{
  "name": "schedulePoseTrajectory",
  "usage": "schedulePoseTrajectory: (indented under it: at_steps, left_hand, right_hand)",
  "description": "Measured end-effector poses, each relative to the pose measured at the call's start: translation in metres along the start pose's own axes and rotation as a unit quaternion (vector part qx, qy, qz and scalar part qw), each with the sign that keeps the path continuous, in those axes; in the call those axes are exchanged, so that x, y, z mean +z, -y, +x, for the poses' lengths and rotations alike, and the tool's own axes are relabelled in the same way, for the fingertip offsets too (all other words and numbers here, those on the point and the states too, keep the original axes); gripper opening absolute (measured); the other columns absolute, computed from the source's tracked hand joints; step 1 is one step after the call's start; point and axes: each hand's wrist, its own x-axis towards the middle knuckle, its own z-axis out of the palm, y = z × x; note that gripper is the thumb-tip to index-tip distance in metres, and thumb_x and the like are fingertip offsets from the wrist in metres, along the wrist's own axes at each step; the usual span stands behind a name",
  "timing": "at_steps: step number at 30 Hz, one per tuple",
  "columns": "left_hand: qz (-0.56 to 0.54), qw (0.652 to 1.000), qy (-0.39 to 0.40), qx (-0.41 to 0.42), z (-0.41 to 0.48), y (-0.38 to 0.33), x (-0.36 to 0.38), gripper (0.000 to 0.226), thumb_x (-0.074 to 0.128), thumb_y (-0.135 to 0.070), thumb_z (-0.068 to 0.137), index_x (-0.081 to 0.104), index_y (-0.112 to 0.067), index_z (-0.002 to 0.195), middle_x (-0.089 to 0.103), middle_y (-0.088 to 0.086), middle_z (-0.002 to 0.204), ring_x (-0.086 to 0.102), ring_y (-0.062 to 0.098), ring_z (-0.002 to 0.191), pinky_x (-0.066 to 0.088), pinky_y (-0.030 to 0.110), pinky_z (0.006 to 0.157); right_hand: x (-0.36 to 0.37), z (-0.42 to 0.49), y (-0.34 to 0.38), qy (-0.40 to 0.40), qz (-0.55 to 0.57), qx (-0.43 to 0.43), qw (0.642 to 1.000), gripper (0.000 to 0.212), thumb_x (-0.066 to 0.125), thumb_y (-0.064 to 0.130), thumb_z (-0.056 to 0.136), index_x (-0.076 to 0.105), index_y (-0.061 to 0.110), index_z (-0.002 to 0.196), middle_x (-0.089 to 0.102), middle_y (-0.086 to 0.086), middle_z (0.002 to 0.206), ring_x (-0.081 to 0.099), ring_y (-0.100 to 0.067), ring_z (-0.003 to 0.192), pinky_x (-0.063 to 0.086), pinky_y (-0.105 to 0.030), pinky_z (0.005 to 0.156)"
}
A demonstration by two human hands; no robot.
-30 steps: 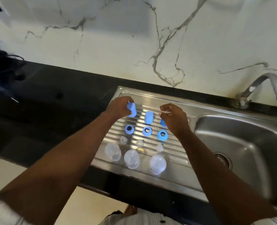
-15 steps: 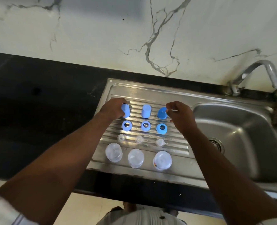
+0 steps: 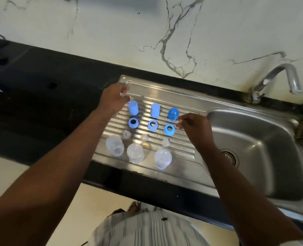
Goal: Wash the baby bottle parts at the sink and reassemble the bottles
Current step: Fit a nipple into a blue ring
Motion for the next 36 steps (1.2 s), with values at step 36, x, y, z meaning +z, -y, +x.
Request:
schedulePoseTrajectory:
  at_steps: [36]
  left_hand:
    - [0.099,0.959,0.259,0.064,-0.058,-0.054,0.082,0.037,0.073,-0.039,0.077,0.074,-0.016,0.105,0.074,0.001,0.098,0.068,0.019,0.093,0.054,0.036,0.086]
  right_hand:
    - [0.018,0.021,-0.010,0.122,-0.016,-0.041,0.992,0.014,0.071,0.005,0.084,0.078,0.016,0.091,0.075,-0.003,0.086,0.069,-0.019,0.078,0.053,-0.028,0.077]
